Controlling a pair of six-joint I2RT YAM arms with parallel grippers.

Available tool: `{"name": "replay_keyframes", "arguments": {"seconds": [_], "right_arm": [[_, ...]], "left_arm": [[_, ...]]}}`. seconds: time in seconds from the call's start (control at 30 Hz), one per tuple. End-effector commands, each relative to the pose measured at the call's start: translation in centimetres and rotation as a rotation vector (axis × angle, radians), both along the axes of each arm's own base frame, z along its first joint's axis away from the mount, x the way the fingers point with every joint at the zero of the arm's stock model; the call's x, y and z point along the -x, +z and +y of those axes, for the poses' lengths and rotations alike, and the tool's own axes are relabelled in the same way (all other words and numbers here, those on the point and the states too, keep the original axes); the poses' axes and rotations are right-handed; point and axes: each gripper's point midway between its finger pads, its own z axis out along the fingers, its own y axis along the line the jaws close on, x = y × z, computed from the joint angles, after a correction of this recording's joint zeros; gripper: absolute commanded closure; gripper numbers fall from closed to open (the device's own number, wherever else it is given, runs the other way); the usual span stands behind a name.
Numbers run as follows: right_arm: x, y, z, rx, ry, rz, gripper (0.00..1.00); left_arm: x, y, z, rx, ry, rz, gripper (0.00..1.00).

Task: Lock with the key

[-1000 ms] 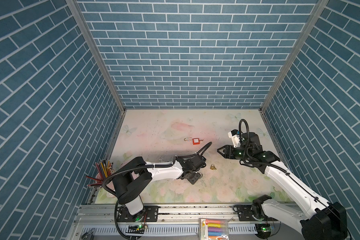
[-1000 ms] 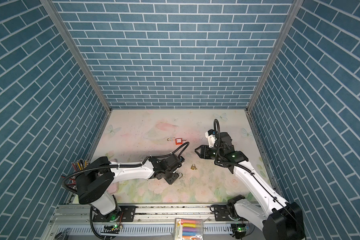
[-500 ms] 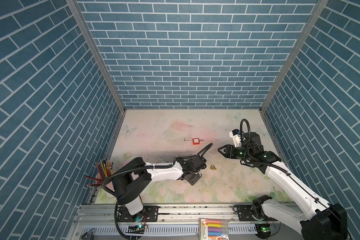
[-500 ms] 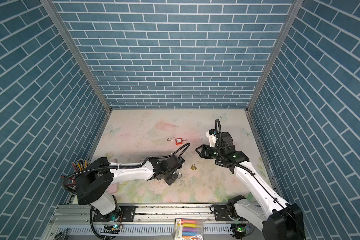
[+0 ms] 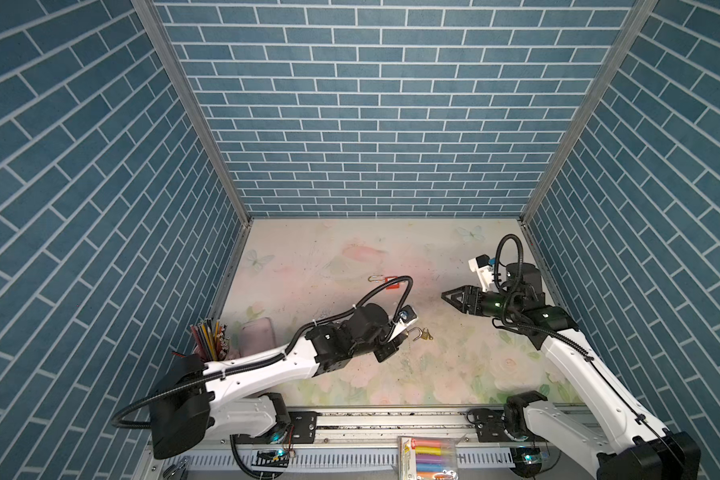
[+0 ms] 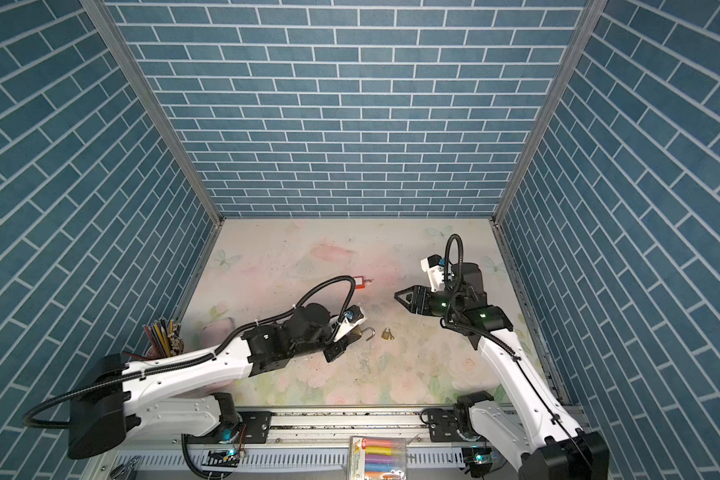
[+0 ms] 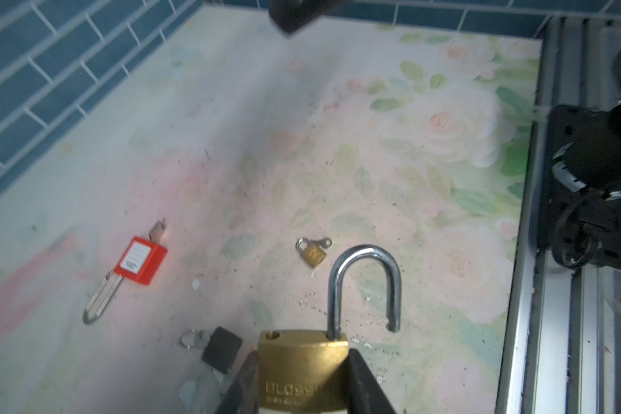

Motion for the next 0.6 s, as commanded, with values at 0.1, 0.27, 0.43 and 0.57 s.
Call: {"name": "replay_keyframes", "arguments": {"seconds": [0.1, 0.27, 0.43, 0.57], "right_arm": [[2.8, 2.1, 3.3, -0.098, 0.214, 0.015, 0.45], [4.7, 0.9, 6.3, -0.059, 0.331, 0.047, 0.45], [5.2, -0.3, 7.8, -0.018, 0.37, 0.064, 0.46], [5.8, -0.9, 8.9, -0.015, 0.411, 0.083, 0.49]], "left_arm": [[0.5, 3.5, -1.2, 0.045, -0.142, -0.184, 0.95], [0.6, 4.4, -1.5, 0.052, -0.158, -0.187, 0.95], [0.1, 4.7, -1.3, 0.041, -0.139, -0.204, 0.95], [0.1, 4.7, -1.3, 0.036, -0.138, -0.21, 0.95]]}}
